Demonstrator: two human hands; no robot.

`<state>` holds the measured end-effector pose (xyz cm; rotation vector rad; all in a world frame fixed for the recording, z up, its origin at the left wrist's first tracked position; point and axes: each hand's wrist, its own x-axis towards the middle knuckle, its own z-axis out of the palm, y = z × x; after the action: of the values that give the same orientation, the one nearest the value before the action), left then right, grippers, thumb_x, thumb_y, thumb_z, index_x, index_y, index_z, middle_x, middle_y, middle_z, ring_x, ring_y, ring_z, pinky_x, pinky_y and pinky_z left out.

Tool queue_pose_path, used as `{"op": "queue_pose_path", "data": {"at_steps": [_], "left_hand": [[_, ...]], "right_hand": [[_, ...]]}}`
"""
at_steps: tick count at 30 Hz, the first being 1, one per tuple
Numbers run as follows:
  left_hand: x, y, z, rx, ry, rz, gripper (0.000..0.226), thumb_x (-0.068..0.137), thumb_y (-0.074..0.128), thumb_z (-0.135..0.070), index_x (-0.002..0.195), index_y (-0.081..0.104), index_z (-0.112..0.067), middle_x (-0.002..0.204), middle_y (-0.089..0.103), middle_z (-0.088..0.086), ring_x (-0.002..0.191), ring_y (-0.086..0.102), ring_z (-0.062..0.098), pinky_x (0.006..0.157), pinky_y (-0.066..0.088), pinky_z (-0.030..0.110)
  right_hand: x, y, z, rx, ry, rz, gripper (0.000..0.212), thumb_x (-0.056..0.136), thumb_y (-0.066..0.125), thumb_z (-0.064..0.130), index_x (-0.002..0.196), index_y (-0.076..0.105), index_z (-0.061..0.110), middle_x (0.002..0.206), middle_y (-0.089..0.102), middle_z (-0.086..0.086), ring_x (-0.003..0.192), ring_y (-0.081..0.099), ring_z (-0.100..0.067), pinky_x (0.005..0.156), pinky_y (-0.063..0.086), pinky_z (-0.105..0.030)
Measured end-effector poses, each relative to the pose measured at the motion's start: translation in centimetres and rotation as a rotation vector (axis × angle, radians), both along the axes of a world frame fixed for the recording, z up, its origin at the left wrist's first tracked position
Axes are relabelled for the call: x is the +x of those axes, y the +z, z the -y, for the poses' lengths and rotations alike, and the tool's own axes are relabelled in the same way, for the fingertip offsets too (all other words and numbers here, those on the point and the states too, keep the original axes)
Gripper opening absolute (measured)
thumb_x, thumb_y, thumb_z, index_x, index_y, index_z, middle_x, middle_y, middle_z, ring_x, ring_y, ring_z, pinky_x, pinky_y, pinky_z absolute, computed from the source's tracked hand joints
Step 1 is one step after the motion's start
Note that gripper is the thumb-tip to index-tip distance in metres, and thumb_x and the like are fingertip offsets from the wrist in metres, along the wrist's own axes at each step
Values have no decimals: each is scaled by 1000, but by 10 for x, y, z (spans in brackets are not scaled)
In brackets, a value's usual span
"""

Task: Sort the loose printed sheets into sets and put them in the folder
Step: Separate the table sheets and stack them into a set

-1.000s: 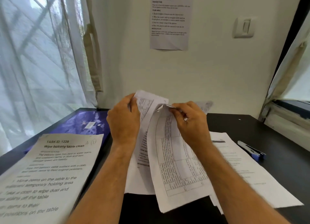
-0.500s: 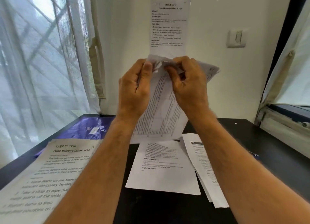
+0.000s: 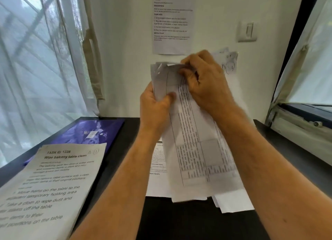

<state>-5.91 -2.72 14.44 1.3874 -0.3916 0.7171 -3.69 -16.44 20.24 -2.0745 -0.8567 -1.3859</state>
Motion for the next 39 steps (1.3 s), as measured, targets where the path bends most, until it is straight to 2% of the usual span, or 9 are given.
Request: {"op": "queue_pose_path", "data": {"at_steps": [6,9,13,17,19,25,30,34,39], "left_hand": [[21,-74,36,12,-272,-485,40,87,70,-6,121,57,-20,105,73,9,90,74,25,81,62,46],[24,-98,50,199,-280,-523,52,84,75,-9,125,48,-25,115,68,5,99,71,24,82,62,46],[23,-119,65,380,-242,-517,28,96,63,-27,121,50,-30,113,67,1,95,71,19,74,62,30],[18,-127,65,486,-318,-488,33,93,45,-45,100,67,-21,98,71,0,86,70,16,81,60,30],[18,-132,67,594,-233,-510,30,99,49,-40,107,70,-20,101,71,-10,86,69,10,88,59,35],[15,-140,78,784,-66,-539,28,97,63,-23,125,65,-24,144,54,-3,131,50,20,104,44,34],[34,-135,79,608,30,-574,41,98,53,-1,131,60,-24,147,49,-1,128,51,16,81,40,9],[58,-125,82,420,24,-716,45,97,61,-9,138,50,-23,143,53,5,129,53,26,101,50,37],[71,-136,88,283,126,-761,46,95,67,-19,137,48,-24,139,56,4,120,58,26,96,52,38]], "right_hand": [[25,-76,44,-87,-242,-377,21,101,52,25,109,66,11,97,52,-2,86,55,-23,73,40,-30],[31,-110,68,-1,-278,-583,24,102,50,29,113,64,14,98,52,1,90,56,-20,76,39,-27],[33,-145,95,140,-224,-699,26,101,53,28,125,58,20,115,59,2,101,56,-15,85,45,-28],[32,-172,120,385,-240,-718,9,102,53,23,96,60,24,100,62,-4,94,61,-23,88,54,-44],[31,-183,128,516,-209,-722,13,101,54,24,94,64,22,98,66,-5,92,65,-23,87,57,-49],[23,-192,136,784,-73,-674,21,103,51,20,96,68,10,92,71,-4,87,71,-20,83,61,-44],[25,-198,142,806,-45,-713,24,103,50,21,95,69,10,93,72,-7,89,72,-25,84,60,-49],[29,-199,140,694,-96,-728,21,102,53,23,97,68,9,94,71,-6,89,71,-21,83,61,-46],[30,-198,138,547,-144,-684,15,100,56,21,93,67,15,94,68,-4,88,68,-21,81,60,-44]]}}
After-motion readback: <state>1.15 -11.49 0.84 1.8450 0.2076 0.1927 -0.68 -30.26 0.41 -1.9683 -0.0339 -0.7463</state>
